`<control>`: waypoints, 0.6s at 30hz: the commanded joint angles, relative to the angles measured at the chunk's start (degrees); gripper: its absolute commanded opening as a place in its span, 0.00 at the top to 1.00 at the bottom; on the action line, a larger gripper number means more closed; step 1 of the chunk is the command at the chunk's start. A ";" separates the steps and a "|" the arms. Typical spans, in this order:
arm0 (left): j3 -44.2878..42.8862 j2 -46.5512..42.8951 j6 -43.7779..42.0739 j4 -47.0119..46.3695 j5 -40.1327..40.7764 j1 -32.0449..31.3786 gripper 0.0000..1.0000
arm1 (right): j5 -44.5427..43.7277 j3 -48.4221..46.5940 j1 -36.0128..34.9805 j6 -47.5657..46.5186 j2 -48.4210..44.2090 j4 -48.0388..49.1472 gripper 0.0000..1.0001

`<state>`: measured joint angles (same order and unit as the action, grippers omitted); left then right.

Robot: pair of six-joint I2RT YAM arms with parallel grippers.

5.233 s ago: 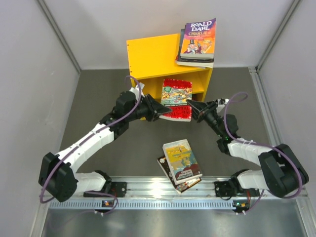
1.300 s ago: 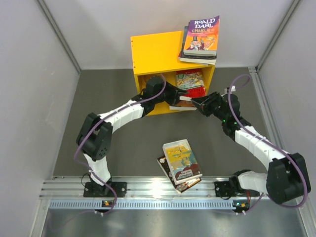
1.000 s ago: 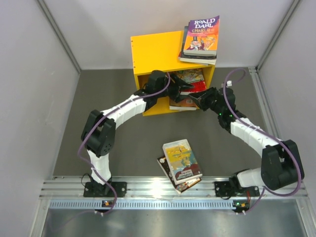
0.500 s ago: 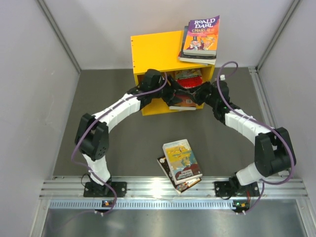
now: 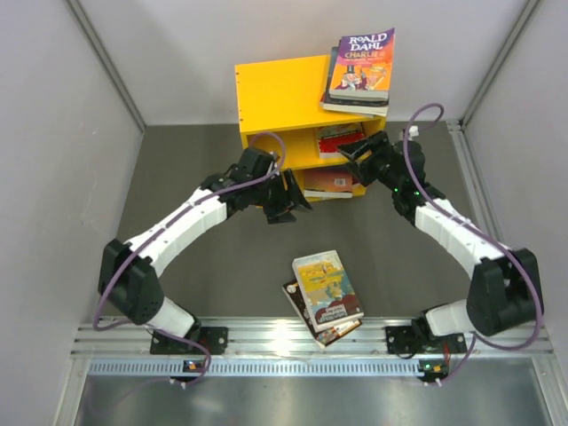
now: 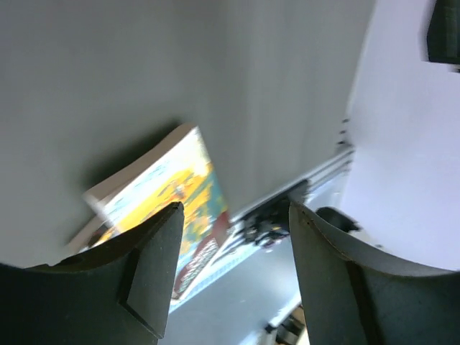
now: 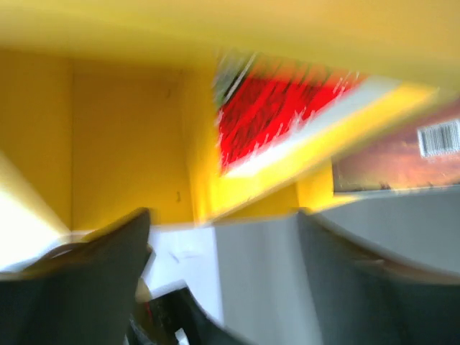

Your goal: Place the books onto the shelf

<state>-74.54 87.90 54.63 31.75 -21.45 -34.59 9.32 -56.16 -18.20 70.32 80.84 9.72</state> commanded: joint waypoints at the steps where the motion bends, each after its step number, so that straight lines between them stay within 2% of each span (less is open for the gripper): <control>1: 4.55 -6.76 -9.89 7.36 5.72 0.22 0.35 | 1.30 3.15 0.35 -6.95 -11.46 -6.17 0.12; 4: 10.88 -9.49 -11.83 7.63 4.67 0.22 0.35 | 3.59 7.11 0.35 -11.34 -15.96 -15.56 0.02; 10: 19.07 -10.73 -13.67 4.91 2.65 -0.13 0.35 | 5.35 17.39 0.35 -17.41 -26.60 -34.81 0.01; 14: 21.01 -8.89 -14.55 1.92 0.63 -1.09 0.35 | 9.04 25.20 0.00 -17.50 -28.80 -39.59 0.02; 18: 21.54 -7.22 -15.25 -0.99 2.29 -3.81 0.29 | 11.24 29.52 -0.96 -17.68 -28.81 -41.27 0.02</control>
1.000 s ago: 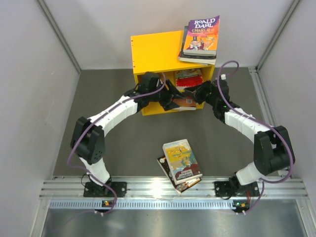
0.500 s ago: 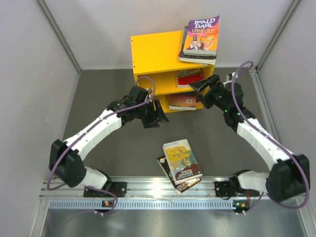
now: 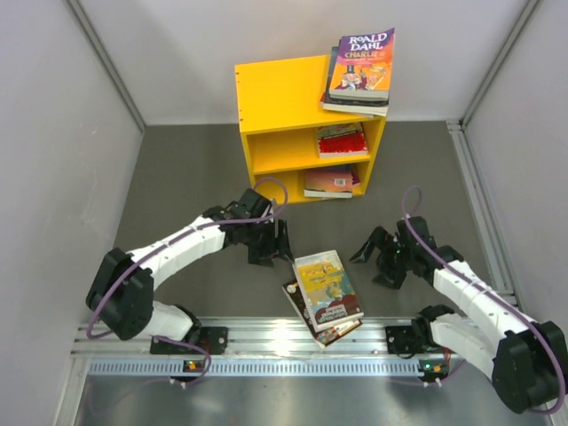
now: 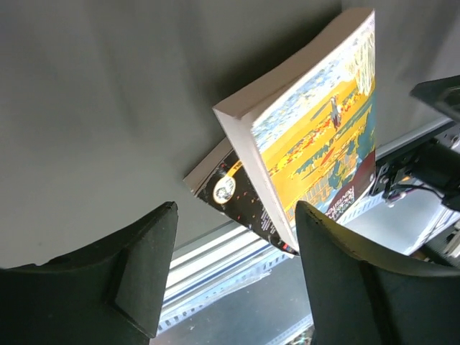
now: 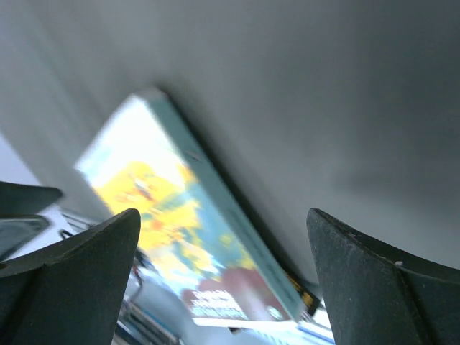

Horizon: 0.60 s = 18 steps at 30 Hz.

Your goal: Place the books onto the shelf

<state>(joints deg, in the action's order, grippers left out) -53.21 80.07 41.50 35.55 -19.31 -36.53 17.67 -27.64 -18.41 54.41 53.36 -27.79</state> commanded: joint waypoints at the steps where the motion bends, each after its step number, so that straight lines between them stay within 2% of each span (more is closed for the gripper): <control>1: 0.47 0.87 -2.12 -6.62 0.24 -2.40 0.28 | 3.07 1.53 -1.01 -1.59 -1.42 -3.67 0.02; 5: 2.84 2.80 -0.37 -11.88 -0.55 -3.98 0.27 | 3.86 3.64 -1.89 -1.41 -0.98 -2.88 0.02; 18: 7.60 8.60 5.79 -25.09 7.18 -8.29 0.25 | 4.57 4.53 -2.59 -3.08 -0.19 -3.41 0.02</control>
<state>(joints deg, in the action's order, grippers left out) -45.60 87.90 45.28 17.32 -15.05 -44.12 21.47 -22.04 -20.23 53.12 52.93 -31.62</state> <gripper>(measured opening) 0.744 0.983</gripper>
